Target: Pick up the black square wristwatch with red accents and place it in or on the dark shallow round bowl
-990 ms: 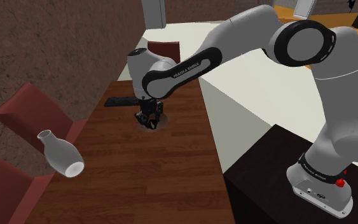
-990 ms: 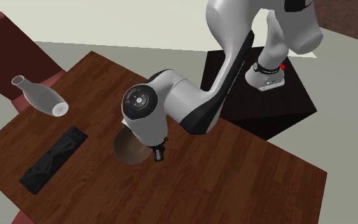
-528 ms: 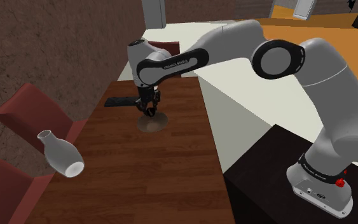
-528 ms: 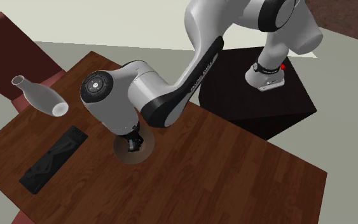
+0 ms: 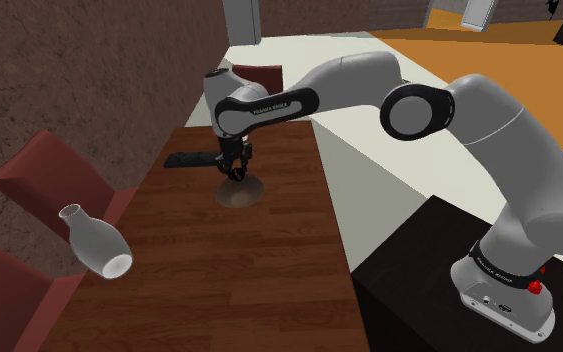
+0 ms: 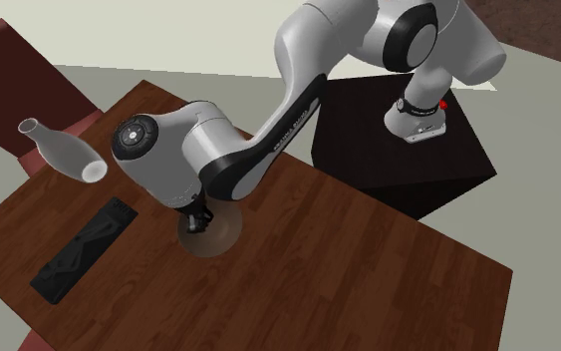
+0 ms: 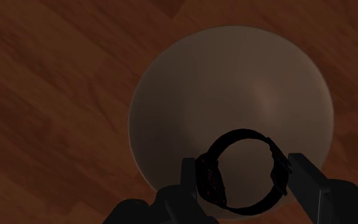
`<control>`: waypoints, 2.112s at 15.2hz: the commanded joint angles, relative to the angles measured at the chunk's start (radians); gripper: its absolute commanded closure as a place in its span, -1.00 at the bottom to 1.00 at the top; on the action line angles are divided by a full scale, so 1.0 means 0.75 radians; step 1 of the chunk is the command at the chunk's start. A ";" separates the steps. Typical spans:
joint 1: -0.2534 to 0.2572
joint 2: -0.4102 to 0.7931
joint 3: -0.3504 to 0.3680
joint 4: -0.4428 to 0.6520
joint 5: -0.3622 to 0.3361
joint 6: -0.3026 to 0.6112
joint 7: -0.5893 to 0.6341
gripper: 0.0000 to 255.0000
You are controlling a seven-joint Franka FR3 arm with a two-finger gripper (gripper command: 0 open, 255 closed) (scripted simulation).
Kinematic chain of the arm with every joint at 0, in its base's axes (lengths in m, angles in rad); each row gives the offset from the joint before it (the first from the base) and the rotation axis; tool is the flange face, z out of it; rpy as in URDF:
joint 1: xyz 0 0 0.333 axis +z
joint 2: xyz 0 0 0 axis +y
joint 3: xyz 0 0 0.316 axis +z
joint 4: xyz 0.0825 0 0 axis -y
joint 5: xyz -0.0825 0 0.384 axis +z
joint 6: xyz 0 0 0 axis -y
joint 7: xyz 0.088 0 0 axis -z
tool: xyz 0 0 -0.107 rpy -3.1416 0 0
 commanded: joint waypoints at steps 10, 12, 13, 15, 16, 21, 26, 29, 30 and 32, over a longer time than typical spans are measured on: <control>-0.002 0.073 -0.015 -0.056 -0.018 0.126 0.013 1.00; -0.002 0.073 -0.015 -0.055 -0.018 0.126 0.013 1.00; -0.002 0.073 -0.015 -0.055 -0.018 0.126 0.013 1.00; -0.002 0.073 -0.015 -0.055 -0.018 0.125 0.013 1.00; -0.002 0.073 -0.015 -0.055 -0.018 0.125 0.013 1.00; -0.002 0.073 -0.015 -0.055 -0.018 0.125 0.013 -1.00; 0.001 0.022 -0.004 -0.009 -0.005 0.031 0.003 -1.00; 0.004 0.012 -0.002 0.009 -0.002 0.004 0.000 -1.00; 0.004 0.012 -0.002 0.009 -0.002 0.004 0.000 -1.00; 0.004 0.012 -0.002 0.009 -0.002 0.004 0.000 -1.00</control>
